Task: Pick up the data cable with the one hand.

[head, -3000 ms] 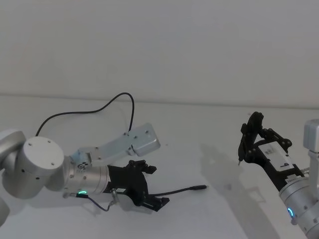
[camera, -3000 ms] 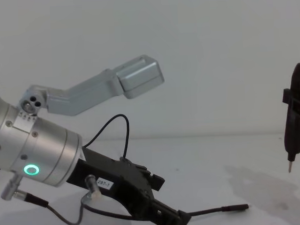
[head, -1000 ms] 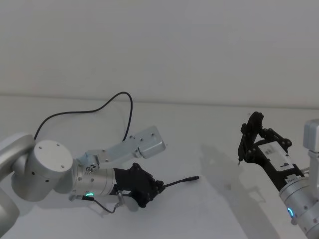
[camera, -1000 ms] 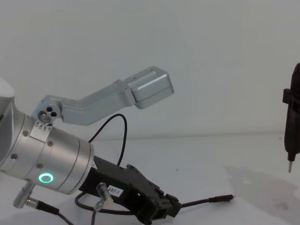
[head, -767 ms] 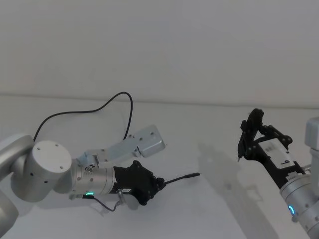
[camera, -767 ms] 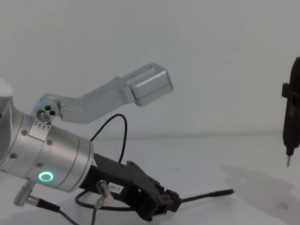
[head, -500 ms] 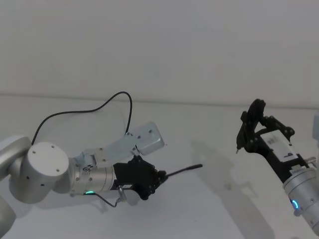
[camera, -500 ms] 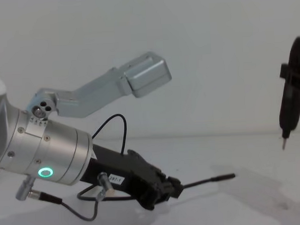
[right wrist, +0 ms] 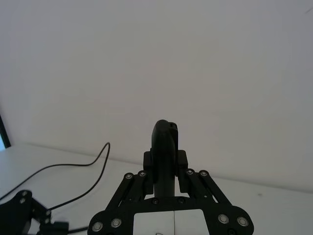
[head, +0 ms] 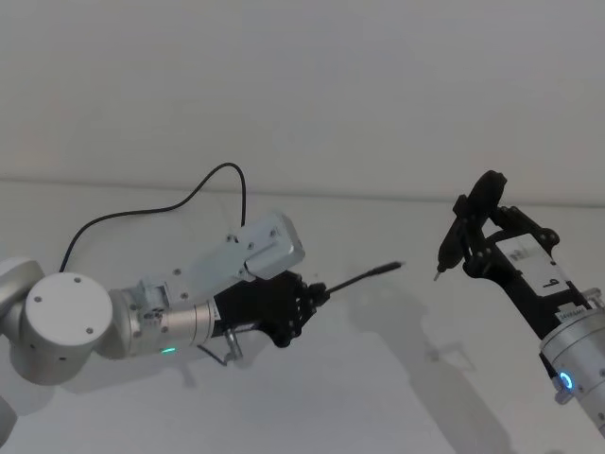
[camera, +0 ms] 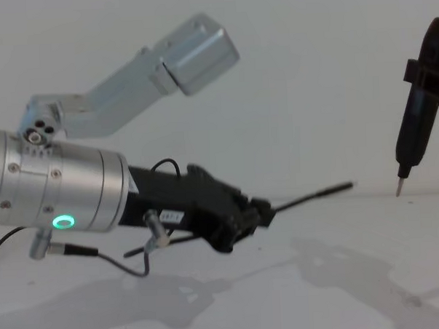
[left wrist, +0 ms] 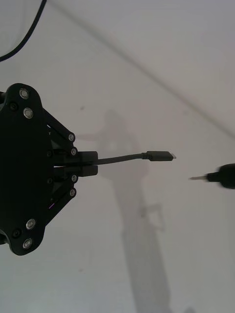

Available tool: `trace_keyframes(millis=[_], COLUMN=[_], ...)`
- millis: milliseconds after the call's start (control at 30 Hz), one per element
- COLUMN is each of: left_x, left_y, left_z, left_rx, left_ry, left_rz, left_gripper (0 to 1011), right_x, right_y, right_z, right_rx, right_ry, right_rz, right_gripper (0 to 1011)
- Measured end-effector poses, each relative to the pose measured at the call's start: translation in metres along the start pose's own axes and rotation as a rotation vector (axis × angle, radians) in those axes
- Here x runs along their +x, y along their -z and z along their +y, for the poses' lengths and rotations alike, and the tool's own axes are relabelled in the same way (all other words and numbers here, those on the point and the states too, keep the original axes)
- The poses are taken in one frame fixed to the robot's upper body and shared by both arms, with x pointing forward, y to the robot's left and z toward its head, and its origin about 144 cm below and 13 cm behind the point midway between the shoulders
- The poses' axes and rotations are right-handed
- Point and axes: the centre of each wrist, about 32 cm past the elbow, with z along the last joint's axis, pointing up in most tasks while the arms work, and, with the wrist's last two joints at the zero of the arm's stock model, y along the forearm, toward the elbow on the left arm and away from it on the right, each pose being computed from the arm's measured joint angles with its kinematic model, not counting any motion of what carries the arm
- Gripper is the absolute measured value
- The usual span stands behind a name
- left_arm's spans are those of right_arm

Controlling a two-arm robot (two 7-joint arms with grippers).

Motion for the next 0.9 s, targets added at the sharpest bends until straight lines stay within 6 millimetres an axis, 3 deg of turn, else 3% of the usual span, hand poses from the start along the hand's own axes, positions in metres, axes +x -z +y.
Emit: trace_keyframes(millis=[567,900], left_x=[0.002,0.002], left_y=[-0.012,-0.014], left_z=[0.01,0.012], left_rx=[-0.164,-0.196], left_ry=[-0.066,-0.08], left_rz=[-0.09,-0.107], left_gripper=[40,40], right_x=[-0.002,0.002], right_y=[-0.004,-0.023], right_z=[0.009,0.008], right_rx=[0.023,0.055], right_ry=[-0.023,-0.014], right_rz=[0.048,0.0], right_gripper=[268,268])
